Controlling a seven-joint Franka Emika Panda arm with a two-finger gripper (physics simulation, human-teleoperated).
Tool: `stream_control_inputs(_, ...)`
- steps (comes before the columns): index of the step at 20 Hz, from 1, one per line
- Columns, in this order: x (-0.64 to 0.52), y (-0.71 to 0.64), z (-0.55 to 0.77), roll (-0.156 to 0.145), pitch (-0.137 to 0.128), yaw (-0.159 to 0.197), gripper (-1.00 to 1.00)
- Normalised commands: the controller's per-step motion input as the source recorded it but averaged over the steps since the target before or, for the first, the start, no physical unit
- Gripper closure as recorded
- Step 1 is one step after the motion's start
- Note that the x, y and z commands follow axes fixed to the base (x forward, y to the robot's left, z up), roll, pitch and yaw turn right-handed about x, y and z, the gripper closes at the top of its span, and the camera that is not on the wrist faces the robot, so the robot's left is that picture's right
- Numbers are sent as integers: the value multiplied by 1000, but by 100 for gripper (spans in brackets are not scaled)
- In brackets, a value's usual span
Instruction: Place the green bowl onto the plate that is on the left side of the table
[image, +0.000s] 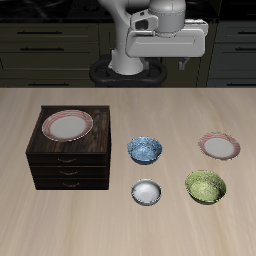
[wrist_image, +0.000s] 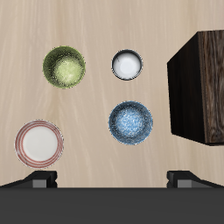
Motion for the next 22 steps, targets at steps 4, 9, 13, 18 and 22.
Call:
stream_control_inputs(4,155,185,54,22,8,-10,-100)
stream_control_inputs(9,165,299,76,21,-3,14,-100)
stream_control_inputs(13,184,256,139,8,-14,-8,-100)
stream_control_inputs(18,168,100,98,-2,-14,-3,-100)
stream_control_inputs(22,312,63,91,-31,2,-19,-100)
